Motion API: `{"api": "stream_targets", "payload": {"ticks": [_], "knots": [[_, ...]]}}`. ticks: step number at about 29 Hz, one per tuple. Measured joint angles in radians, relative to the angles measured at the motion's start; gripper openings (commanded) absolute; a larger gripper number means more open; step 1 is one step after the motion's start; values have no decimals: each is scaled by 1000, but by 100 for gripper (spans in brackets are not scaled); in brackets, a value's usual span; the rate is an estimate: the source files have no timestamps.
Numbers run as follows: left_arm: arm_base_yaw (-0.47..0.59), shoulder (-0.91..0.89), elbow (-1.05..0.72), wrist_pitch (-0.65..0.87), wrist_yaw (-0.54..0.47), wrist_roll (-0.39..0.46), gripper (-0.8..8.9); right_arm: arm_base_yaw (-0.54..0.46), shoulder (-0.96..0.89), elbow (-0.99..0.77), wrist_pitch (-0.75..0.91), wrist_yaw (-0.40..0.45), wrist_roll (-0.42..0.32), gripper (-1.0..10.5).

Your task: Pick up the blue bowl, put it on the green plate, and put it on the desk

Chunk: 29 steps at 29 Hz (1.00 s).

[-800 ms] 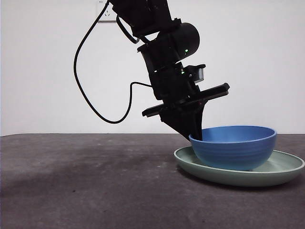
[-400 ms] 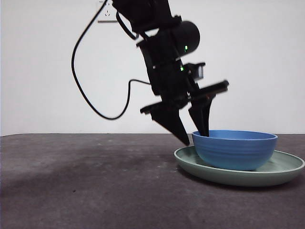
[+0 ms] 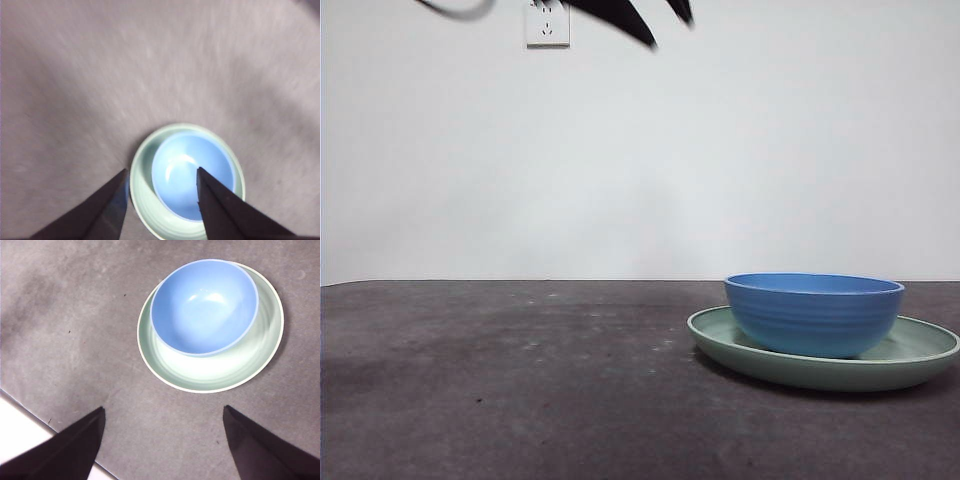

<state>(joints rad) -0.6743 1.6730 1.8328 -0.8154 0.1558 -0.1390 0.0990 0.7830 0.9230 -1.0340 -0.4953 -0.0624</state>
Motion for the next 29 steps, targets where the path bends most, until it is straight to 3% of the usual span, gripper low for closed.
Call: {"api": "stream_targets", "payload": {"ticks": [6, 13, 17, 22, 29], "knots": [[68, -251, -215, -2, 5, 42, 220, 0, 0, 0, 3, 0, 0, 378], [104, -578, -673, 139, 152, 67, 220, 0, 0, 0, 3, 0, 0, 378], [104, -664, -836, 174, 236, 67, 220, 0, 0, 0, 3, 0, 0, 378], [104, -724, -957, 192, 316, 67, 220, 0, 0, 0, 3, 0, 0, 378], [103, -731, -970, 201, 320, 67, 219, 0, 0, 0, 3, 0, 0, 377]]}}
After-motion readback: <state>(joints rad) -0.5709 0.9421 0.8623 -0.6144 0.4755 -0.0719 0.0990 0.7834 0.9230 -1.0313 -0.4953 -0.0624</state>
